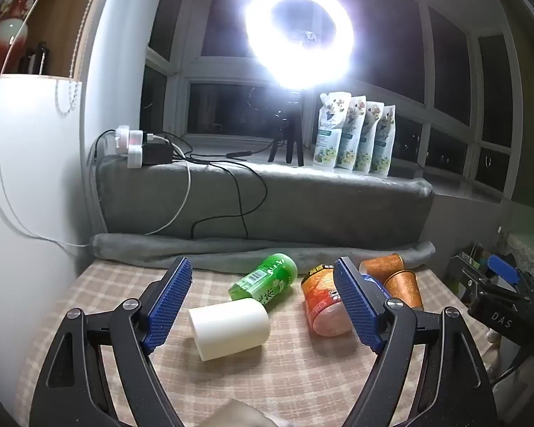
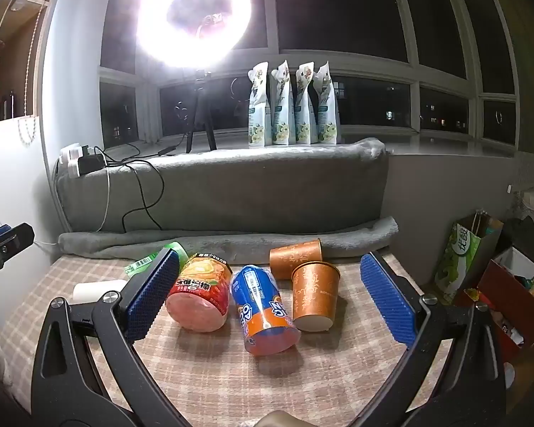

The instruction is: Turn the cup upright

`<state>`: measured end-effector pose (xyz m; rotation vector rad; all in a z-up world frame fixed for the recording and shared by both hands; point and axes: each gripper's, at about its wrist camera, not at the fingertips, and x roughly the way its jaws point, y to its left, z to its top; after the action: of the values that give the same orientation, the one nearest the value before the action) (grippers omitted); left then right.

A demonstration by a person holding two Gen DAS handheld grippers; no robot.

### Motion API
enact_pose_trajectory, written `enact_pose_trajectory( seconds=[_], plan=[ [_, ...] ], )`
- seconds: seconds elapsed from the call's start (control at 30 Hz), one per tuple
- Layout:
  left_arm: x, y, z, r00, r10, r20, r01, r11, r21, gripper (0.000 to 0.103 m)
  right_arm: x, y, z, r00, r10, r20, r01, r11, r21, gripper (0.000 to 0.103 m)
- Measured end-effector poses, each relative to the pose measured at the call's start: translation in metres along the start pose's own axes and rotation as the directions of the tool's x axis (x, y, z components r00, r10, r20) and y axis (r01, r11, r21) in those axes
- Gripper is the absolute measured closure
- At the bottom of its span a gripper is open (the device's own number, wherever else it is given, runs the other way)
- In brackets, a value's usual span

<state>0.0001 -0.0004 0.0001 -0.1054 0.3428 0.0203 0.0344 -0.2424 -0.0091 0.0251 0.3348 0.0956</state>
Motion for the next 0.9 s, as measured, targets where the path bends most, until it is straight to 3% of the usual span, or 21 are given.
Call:
enact_pose_trajectory(
  seconds=[0.37, 0.9],
  plan=[
    [-0.011, 0.009, -0.003, 0.999, 0.013, 0.04, -0.013, 1.0, -0.003, 0.021, -0.006, -0.008, 0.003, 1.0, -0.01, 0.002, 0.009, 1.0, 0.006, 0.0],
    [-0.009, 0.011, 0.003, 0.999, 0.028, 0.03, -0.027, 0.999, -0.018, 0.021, -0.004, -0.01, 0.002, 1.0, -0.032, -0.001, 0.032, 0.999, 0.015, 0.0]
  ],
)
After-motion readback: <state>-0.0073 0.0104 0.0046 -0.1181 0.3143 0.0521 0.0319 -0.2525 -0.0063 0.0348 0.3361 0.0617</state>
